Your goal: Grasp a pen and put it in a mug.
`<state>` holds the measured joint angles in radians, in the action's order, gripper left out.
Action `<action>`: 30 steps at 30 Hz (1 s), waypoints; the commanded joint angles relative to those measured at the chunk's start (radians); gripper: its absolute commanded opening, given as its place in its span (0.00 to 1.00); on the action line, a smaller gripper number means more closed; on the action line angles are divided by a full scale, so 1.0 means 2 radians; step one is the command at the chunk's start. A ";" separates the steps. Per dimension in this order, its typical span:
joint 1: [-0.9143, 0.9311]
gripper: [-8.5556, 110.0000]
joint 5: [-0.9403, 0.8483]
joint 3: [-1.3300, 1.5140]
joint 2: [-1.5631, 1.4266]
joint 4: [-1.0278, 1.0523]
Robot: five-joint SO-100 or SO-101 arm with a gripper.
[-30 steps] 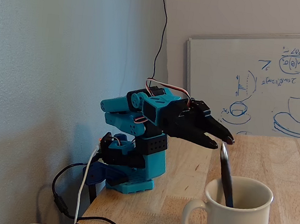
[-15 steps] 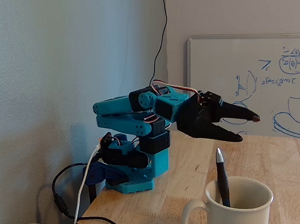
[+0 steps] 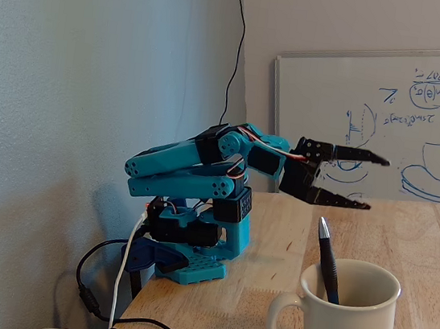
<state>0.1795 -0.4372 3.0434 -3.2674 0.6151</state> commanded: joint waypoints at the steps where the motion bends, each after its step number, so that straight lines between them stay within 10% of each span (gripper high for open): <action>1: -0.019 0.30 0.043 -0.007 -0.006 0.055; 13: -0.100 0.30 0.211 0.013 -0.007 0.154; 30: -0.105 0.30 0.214 0.048 -0.042 0.284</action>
<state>-0.0307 -0.0184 3.1585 -3.3241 1.1658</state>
